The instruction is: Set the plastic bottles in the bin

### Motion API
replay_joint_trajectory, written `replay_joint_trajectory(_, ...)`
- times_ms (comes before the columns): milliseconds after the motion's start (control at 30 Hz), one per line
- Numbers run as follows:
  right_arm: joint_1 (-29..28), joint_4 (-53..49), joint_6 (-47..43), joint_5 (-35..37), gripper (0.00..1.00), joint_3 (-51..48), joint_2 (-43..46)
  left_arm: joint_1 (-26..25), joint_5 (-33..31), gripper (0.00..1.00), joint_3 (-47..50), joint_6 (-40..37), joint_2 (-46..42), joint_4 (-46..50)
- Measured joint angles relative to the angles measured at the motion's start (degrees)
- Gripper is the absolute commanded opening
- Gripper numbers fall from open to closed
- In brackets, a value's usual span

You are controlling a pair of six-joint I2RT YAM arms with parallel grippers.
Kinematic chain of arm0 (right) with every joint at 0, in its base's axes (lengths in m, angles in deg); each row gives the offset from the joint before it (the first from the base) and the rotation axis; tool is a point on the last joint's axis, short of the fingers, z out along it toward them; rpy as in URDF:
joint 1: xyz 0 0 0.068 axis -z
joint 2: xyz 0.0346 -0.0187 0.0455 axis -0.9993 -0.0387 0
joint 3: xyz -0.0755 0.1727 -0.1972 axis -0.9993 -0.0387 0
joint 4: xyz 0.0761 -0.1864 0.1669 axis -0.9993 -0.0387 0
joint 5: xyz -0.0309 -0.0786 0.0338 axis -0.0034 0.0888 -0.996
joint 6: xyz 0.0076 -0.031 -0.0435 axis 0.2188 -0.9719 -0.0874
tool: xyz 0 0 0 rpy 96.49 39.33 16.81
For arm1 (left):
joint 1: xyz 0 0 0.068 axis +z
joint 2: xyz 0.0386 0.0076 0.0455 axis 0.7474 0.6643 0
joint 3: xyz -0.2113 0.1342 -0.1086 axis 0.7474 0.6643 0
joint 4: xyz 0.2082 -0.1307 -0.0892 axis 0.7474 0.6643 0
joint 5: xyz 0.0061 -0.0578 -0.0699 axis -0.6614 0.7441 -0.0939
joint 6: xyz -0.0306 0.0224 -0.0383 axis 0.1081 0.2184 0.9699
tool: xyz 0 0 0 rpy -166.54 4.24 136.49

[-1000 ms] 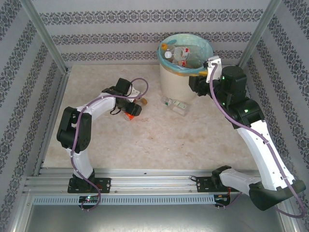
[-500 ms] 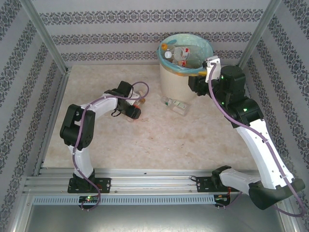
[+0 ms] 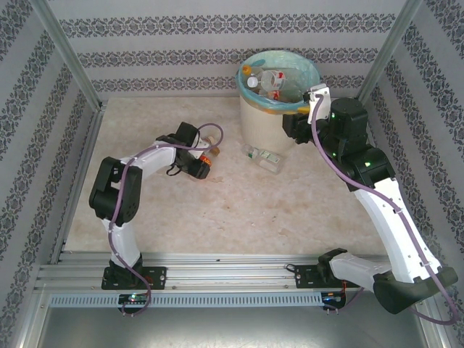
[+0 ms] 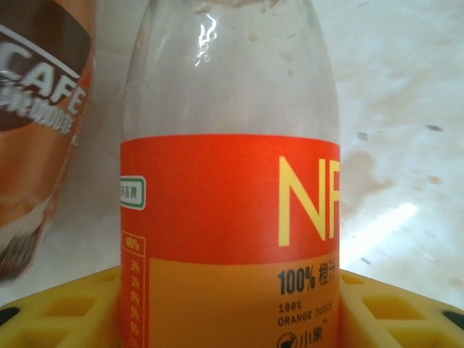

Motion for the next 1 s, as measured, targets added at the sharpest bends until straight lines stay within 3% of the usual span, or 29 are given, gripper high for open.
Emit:
replay_joint_trajectory(233,-0.1,1.6,1.3,-3.7,0.44,0.1,1.4,0.0,5.3,0.53,4.9,0.4,-26.5,-0.1)
replay_joint_trajectory(400,-2.5,8.1,2.6,-15.4,0.49,0.1,1.1,0.0,13.6,0.53,9.7,1.5,-43.8,-7.0)
replay_joint_trajectory(533,-6.6,12.2,3.2,-24.9,0.5,0.9,-2.1,0.0,21.4,0.52,13.2,2.6,-48.7,-15.0)
replay_joint_trajectory(733,-11.7,16.6,5.6,-33.6,0.54,1.6,-7.3,0.0,28.9,0.52,16.8,4.7,-49.1,-23.1)
replay_joint_trajectory(1000,-14.8,20.5,7.8,-37.4,0.57,4.6,-10.0,0.0,36.5,0.52,17.6,7.8,-49.1,-30.2)
